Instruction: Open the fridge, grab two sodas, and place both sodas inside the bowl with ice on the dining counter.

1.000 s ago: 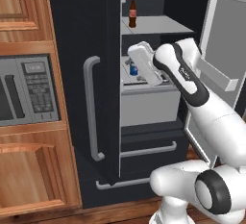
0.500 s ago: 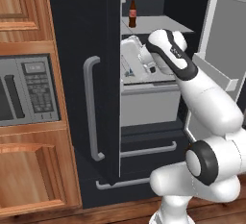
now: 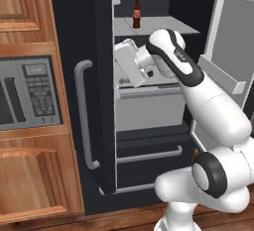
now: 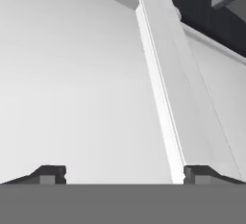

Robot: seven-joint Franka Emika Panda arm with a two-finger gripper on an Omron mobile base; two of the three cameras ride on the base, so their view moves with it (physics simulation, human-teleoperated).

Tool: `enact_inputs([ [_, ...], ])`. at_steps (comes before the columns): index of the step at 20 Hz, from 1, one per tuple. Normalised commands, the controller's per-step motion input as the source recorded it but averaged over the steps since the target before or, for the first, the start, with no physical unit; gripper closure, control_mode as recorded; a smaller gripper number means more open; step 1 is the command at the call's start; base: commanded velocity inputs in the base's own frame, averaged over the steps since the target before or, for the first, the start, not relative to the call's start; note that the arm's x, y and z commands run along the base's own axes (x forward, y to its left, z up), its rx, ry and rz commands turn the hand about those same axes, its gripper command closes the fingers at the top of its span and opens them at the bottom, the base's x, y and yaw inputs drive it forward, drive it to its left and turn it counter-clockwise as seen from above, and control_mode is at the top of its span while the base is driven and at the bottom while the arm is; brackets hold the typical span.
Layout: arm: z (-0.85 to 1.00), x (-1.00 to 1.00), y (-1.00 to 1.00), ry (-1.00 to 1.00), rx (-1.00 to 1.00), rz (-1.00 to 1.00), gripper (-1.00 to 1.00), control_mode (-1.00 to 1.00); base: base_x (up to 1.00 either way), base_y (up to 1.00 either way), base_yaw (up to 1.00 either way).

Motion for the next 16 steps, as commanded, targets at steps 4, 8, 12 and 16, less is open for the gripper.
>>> enact_inputs([
  [4,0.00,-0.33,0.54,0.00,0.00,0.14,-1.00,-1.00,0.00,0.00,0.00],
  [8,0.02,0.08,0.67,0.07,0.00,0.06,-1.00,-1.00,0.00,0.00,0.00],
  [12,0.03,0.14,0.70,0.07,0.00,0.03,-1.00,-1.00,0.00,0.00,0.00],
  [16,0.01,0.00,0.45,0.00,-0.08,0.00,-1.00,-1.00,0.00,0.00,0.00],
])
